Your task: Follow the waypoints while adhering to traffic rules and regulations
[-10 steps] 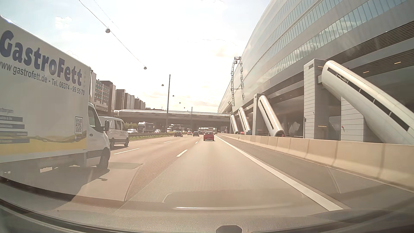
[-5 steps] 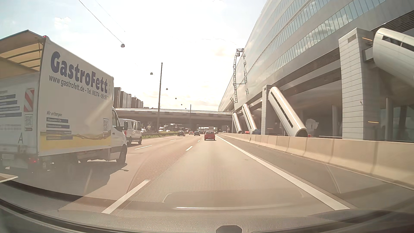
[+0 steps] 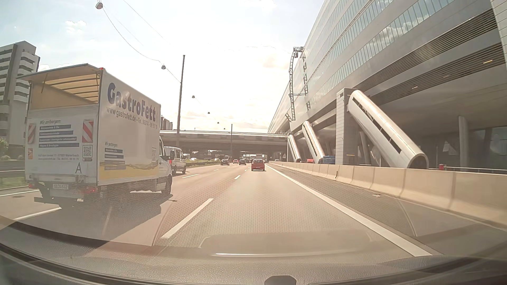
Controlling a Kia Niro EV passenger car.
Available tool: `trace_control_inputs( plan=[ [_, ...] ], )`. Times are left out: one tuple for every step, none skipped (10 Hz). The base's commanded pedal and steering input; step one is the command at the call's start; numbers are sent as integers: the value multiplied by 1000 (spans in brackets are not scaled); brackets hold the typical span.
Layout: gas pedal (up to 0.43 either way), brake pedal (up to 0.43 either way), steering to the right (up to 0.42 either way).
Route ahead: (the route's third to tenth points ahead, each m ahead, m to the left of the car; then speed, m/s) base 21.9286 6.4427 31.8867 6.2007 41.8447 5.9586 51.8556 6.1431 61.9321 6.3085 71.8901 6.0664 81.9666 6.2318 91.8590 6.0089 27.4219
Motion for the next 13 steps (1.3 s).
trace_control_inputs(
  plan=[
    [189,0,1],
    [189,0,1],
    [189,0,0],
    [189,0,0],
    [189,0,-1],
    [189,0,-1],
    [189,0,-1],
    [189,0,-2],
    [189,0,-5],
    [197,0,-8],
    [248,0,-10],
    [280,0,-12],
    [299,0,-14]
  ],
)
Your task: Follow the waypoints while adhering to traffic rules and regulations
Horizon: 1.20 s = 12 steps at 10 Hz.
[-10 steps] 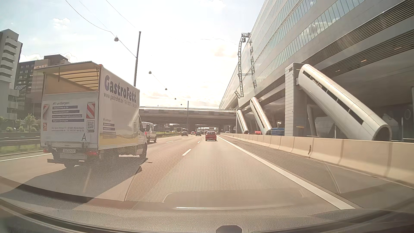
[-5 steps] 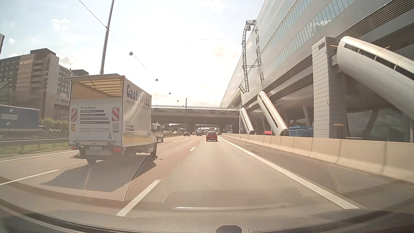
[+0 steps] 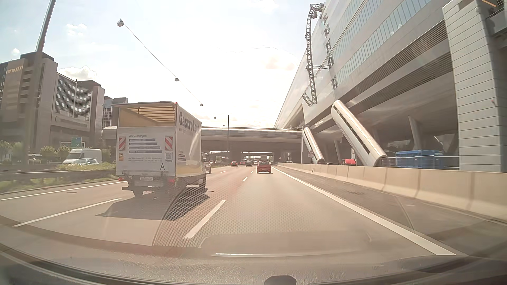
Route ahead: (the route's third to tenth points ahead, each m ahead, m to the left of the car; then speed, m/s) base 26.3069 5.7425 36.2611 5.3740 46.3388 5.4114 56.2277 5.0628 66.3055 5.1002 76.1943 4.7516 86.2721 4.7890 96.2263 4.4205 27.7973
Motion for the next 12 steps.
trace_control_inputs(
  plan=[
    [299,0,-13],
    [299,0,-13],
    [299,0,-11],
    [299,0,-8],
    [311,0,-6],
    [311,0,-4],
    [311,0,-2],
    [331,0,0],
    [358,0,0],
    [358,0,2],
    [390,0,3],
    [390,0,4]
  ],
)
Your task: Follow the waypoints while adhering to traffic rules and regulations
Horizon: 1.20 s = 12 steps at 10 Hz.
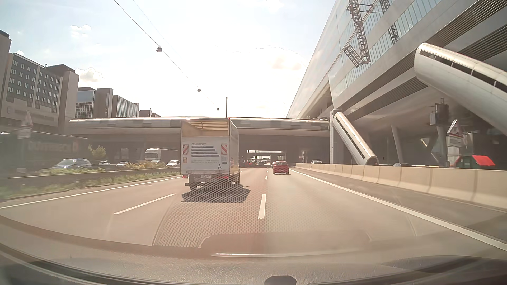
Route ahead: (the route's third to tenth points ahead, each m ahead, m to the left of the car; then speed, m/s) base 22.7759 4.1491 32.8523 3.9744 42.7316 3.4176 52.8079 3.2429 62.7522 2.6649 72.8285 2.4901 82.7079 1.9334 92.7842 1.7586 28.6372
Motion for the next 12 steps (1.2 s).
trace_control_inputs(
  plan=[
    [390,0,5],
    [398,0,6],
    [398,0,6],
    [398,0,6],
    [398,0,6],
    [398,0,6],
    [398,0,6],
    [398,0,5],
    [398,0,5],
    [398,0,5],
    [398,0,4],
    [398,0,2]
  ],
)
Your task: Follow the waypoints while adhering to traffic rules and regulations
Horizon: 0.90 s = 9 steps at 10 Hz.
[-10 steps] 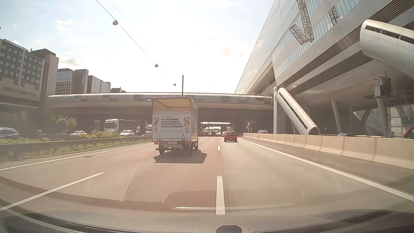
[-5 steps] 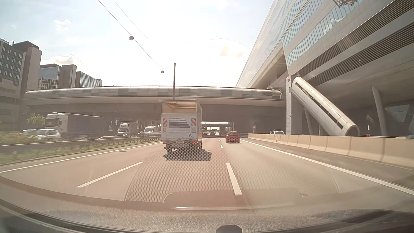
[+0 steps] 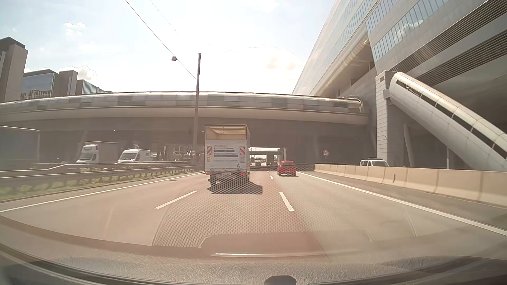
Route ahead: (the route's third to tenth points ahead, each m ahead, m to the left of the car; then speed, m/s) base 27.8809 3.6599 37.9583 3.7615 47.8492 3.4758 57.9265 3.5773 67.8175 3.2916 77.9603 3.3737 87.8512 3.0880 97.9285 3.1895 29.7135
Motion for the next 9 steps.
trace_control_inputs(
  plan=[
    [398,0,0],
    [398,0,-1],
    [398,0,-1],
    [398,0,0],
    [398,0,0],
    [398,0,0],
    [398,0,0],
    [378,0,0],
    [248,0,0]
  ],
)
